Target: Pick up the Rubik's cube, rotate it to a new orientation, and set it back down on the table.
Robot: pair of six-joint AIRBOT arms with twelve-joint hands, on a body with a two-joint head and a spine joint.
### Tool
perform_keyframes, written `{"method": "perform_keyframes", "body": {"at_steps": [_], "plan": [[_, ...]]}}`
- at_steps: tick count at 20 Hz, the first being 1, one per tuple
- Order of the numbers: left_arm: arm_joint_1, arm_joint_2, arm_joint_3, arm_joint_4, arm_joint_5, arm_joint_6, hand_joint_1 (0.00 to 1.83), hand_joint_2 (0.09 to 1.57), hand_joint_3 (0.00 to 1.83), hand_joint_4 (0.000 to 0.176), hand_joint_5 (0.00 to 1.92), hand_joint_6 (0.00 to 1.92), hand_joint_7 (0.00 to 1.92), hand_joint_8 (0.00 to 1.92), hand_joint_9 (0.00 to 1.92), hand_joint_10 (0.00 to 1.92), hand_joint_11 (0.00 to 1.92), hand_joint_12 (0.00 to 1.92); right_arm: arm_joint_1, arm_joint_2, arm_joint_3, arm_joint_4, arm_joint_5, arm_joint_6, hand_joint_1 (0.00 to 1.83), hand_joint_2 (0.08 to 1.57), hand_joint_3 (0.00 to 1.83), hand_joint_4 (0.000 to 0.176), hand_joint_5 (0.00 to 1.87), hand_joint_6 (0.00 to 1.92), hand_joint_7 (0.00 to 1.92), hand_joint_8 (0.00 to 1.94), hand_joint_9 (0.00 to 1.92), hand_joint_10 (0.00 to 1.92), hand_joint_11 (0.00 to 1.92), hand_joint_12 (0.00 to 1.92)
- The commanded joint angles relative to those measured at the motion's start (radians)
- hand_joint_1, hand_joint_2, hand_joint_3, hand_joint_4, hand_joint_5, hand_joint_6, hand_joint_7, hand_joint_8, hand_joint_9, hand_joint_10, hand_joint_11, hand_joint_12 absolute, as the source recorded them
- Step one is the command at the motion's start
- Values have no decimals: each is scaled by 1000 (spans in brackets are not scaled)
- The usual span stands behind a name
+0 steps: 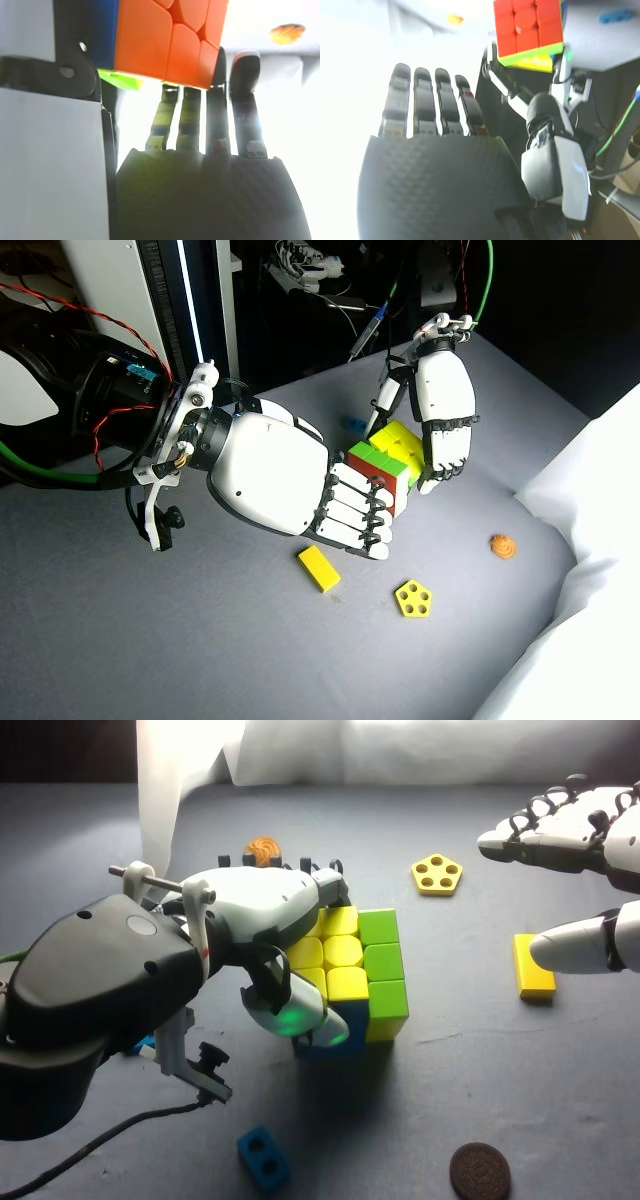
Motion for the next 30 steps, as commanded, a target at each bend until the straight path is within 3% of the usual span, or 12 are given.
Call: {"method": "perform_keyframes", "body": {"at_steps": [1,11,12,14,15,16,18,21,22,23,26,30], "plan": [[1,-1,2,66,-41,-13,1045,1403,0,0,563,1581,435,1915,281,1919,253,1921,15,4,0,14,110,3,0,1227,0,0,0,0,6,3,29,10,4,2],[61,-15,13,141,-61,-96,1052,1382,0,0,576,1542,483,1833,271,1806,209,1921,15,4,0,14,123,3,0,1234,0,0,0,0,33,7,64,21,49,36],[64,-15,13,143,-62,-100,1024,1397,3,7,522,1621,482,1819,265,1757,196,1921,15,4,0,14,123,3,0,1234,0,0,0,0,46,1,84,12,9,230],[77,-16,14,151,-63,-113,854,1275,0,0,266,612,349,616,275,1141,80,1719,14,4,0,14,123,3,0,1240,2,0,11,4,72,4,99,12,0,425],[82,-16,14,159,-63,-121,854,1275,0,0,266,612,349,616,275,1141,80,1719,14,4,0,14,123,3,0,1240,2,0,11,4,72,4,99,12,0,425],[85,-16,14,160,-63,-122,797,1180,0,0,223,144,357,82,316,496,2,1399,14,4,0,14,123,3,0,1242,2,0,17,6,67,1,87,6,0,453],[87,-16,14,164,-63,-122,794,1065,0,15,141,12,234,3,304,120,0,1143,14,4,-2,14,122,3,0,1238,0,0,29,11,76,4,108,15,0,449],[88,-16,13,166,-63,-122,741,991,0,24,11,0,27,0,100,24,0,722,14,4,-4,14,123,3,0,1241,1,0,19,6,71,2,98,10,0,444],[88,-16,12,167,-66,-122,669,931,0,36,0,0,0,0,3,2,0,132,14,4,-4,14,123,3,0,1239,0,0,14,3,58,9,96,7,0,276],[88,-16,11,168,-69,-122,635,918,0,42,0,0,0,0,0,0,0,26,14,4,-5,14,122,3,0,1239,0,0,14,2,56,7,94,6,0,263],[88,-15,2,170,-86,-122,636,879,0,84,0,0,0,0,0,0,0,0,13,5,-8,14,122,2,0,1234,0,0,0,0,46,1,87,3,0,223],[66,-4,-19,174,-97,-111,547,880,0,92,0,0,0,0,0,0,0,0,11,8,-14,14,121,-3,0,1239,1,0,3,1,49,1,88,1,0,217]]}}
